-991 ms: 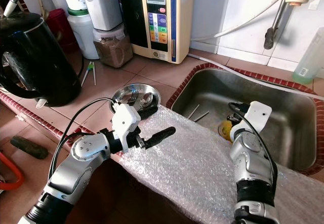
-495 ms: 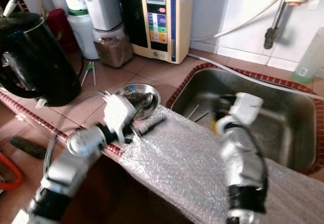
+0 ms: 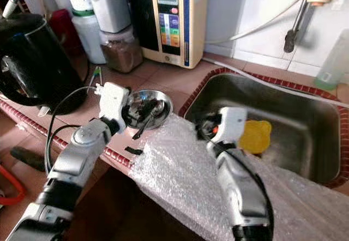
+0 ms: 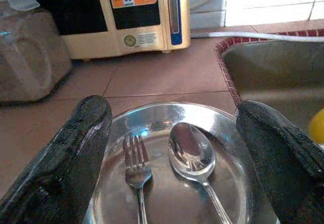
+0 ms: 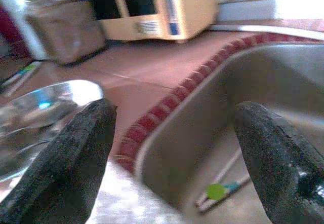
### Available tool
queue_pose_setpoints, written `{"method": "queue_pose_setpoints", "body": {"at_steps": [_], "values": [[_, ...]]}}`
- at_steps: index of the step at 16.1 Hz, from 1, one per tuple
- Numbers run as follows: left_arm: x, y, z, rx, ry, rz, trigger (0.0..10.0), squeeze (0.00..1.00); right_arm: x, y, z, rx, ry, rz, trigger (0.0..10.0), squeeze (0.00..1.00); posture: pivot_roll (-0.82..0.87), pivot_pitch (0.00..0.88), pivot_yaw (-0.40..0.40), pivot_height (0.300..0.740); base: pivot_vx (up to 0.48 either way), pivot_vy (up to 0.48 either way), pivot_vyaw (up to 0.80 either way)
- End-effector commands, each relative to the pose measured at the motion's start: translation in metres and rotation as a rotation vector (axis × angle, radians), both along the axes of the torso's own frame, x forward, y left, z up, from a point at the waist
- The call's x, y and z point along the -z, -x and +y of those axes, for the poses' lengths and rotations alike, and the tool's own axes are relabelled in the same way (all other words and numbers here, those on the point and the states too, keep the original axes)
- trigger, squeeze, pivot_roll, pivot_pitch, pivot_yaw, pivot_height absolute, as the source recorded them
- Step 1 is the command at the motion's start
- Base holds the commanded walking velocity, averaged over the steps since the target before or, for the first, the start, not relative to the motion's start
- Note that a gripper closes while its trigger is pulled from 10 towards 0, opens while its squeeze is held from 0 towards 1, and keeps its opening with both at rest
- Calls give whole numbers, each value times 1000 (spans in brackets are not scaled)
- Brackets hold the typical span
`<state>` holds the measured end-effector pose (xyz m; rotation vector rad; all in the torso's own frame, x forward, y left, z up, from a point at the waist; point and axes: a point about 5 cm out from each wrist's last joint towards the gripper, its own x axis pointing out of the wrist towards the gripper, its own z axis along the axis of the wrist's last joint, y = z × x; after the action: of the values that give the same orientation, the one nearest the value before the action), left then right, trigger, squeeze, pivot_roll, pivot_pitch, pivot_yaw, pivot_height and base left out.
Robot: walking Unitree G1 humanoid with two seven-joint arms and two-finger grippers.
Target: Kitchen organization
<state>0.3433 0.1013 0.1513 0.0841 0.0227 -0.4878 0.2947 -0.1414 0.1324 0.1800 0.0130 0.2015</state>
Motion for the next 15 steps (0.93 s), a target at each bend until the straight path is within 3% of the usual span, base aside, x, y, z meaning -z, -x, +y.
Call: {"method": "queue_pose_setpoints", "body": {"at_steps": [1,3,6,7,8,9,10,11,12,13,14,15], "values": [[3,-3,6,-37,-1,24,10000,1000,-7,2,2,-15,10,-27,10000,1000,-81,26,91,740,0,0,0],[5,-14,2,-102,82,124,10000,1000,-10,11,11,-104,45,-41,10000,1000,-93,29,94,740,0,0,0],[13,-17,-2,-107,65,198,10000,1000,-12,14,14,-127,50,-43,10000,1000,-101,30,96,740,0,0,0],[13,-17,-4,-96,58,202,10000,663,-13,14,15,-137,51,-43,10000,1000,-101,30,96,740,0,0,0],[14,-16,-7,-82,63,217,10000,557,-13,16,18,-167,59,-40,10000,1000,-103,30,97,740,0,0,0],[16,-15,-10,-67,64,234,10000,259,-12,18,21,-192,66,-33,10000,1000,-104,31,98,740,0,0,0],[25,-10,-17,-40,61,294,10000,0,-8,21,18,-202,126,-21,10000,494,-104,33,101,740,0,0,0],[30,-6,-18,-31,59,326,10000,0,-8,20,13,-194,137,-17,10000,122,-104,33,101,740,0,0,0],[33,-3,-19,-19,63,348,6745,0,-11,20,8,-222,171,-22,10000,0,-108,40,103,740,0,0,0],[36,0,-21,3,59,366,3216,0,-16,19,2,-266,221,-30,10000,0,-113,47,99,740,0,0,0],[36,1,-22,10,57,375,2510,0,-19,18,-1,-284,241,-33,10000,0,-113,47,99,740,0,0,0],[37,1,-24,20,50,391,706,0,-24,15,-5,-316,284,-40,10000,0,-113,49,94,740,0,0,0]]}}
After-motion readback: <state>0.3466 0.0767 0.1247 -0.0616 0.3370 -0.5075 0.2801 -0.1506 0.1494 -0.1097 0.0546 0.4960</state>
